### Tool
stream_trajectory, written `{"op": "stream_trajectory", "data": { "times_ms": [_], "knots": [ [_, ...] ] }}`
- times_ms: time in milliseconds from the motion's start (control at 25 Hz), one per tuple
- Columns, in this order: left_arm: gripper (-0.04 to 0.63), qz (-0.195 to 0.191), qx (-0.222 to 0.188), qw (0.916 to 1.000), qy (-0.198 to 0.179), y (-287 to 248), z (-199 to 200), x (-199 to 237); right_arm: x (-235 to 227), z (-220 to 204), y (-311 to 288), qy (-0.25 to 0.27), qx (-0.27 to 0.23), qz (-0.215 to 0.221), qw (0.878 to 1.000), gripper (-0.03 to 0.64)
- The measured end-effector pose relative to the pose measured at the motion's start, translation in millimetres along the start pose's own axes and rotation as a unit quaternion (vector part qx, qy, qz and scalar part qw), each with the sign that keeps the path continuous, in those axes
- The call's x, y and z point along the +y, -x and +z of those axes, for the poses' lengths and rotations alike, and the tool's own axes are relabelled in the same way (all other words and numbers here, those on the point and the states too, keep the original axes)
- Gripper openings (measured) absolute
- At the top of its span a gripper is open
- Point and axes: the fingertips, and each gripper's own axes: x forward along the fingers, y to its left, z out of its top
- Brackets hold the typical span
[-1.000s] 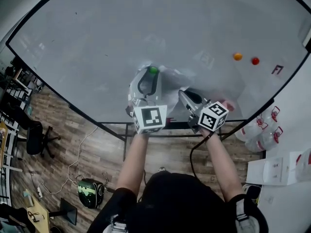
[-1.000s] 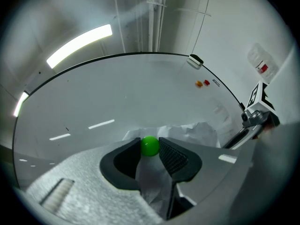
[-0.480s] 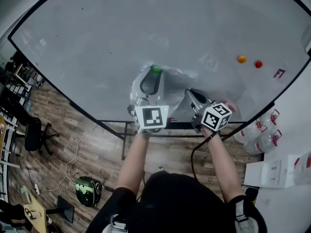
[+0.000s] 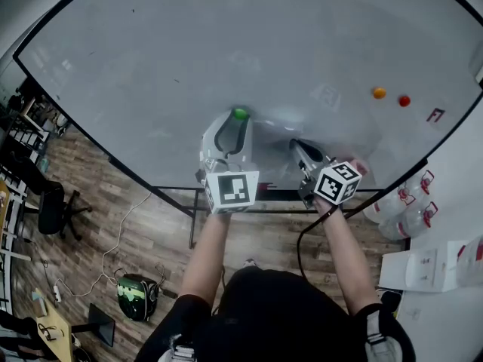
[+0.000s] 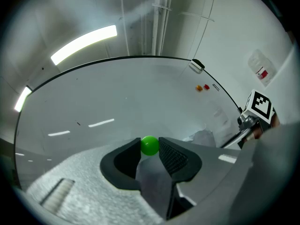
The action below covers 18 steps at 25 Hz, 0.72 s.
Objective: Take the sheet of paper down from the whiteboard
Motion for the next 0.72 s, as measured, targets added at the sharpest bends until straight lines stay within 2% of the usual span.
{"op": "stream_trajectory", "data": {
  "times_ms": [200,520,720],
  "knots": [
    [0.132,0.008,-0.027,0.9995,-0.018,11,7,8,-2,-7,1,-0.007,0.004,-0.003,1.000,0.003],
    [0.132,0.019,-0.032,0.9992,-0.013,49,12,14,-1,-10,5,-0.009,0.008,-0.005,1.000,0.003],
    [0.132,0.013,-0.018,0.9997,-0.010,80,11,13,5,-11,6,-0.009,0.009,-0.009,1.000,0.003]
  ]
}}
